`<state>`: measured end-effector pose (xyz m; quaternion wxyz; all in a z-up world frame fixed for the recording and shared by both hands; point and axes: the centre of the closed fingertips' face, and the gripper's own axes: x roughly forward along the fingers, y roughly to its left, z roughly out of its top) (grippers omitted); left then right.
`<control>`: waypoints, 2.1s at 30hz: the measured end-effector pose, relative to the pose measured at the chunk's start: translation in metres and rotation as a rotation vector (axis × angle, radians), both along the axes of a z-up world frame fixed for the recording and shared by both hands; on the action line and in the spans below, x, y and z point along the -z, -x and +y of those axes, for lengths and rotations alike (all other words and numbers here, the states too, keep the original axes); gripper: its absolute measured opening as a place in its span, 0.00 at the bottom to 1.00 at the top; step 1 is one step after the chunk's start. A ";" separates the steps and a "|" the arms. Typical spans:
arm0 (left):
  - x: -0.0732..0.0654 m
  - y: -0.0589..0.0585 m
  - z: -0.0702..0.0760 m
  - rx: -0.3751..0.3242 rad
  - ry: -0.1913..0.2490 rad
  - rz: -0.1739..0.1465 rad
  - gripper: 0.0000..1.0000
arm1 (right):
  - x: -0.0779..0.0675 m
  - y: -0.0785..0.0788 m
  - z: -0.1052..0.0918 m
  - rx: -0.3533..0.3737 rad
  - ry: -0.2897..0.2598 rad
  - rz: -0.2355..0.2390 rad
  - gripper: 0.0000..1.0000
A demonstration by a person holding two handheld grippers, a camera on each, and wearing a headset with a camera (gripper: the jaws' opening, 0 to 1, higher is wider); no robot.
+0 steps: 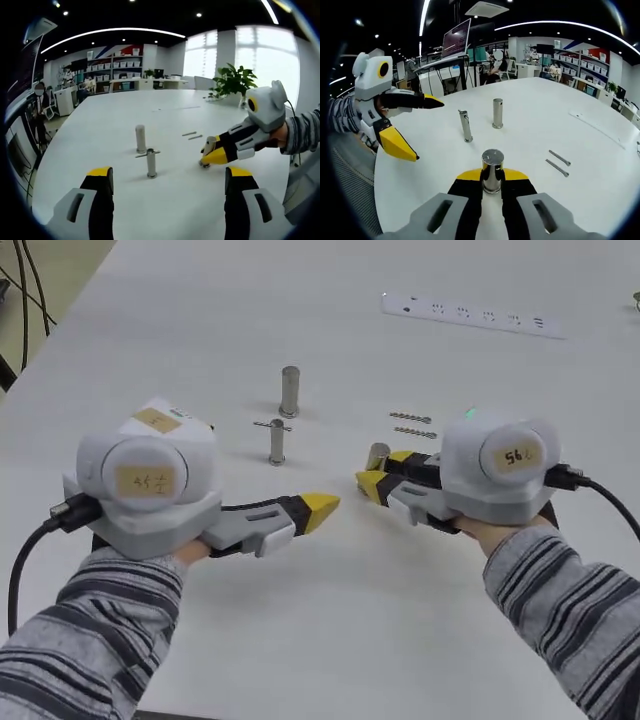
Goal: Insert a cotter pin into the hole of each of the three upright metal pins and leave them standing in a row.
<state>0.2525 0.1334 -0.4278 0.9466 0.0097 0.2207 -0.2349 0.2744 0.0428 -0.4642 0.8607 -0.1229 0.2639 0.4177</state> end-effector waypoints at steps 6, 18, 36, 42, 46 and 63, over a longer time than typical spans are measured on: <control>0.000 0.000 -0.002 0.007 -0.003 -0.001 0.91 | 0.005 0.004 -0.003 -0.008 0.006 0.006 0.08; -0.001 0.001 -0.007 0.026 -0.007 -0.006 0.91 | 0.009 0.006 -0.005 -0.037 0.023 -0.001 0.09; 0.000 0.002 -0.009 0.039 -0.015 -0.001 0.91 | 0.010 0.014 -0.002 -0.066 0.026 0.002 0.09; 0.001 0.002 -0.010 0.042 -0.016 0.003 0.91 | 0.009 0.016 0.000 -0.031 -0.013 0.033 0.11; 0.001 0.002 -0.010 0.042 -0.016 0.002 0.92 | 0.004 0.018 0.001 -0.040 -0.021 0.015 0.24; -0.001 0.003 -0.014 0.051 -0.016 -0.003 0.93 | -0.007 0.025 -0.031 -0.142 0.082 0.088 0.29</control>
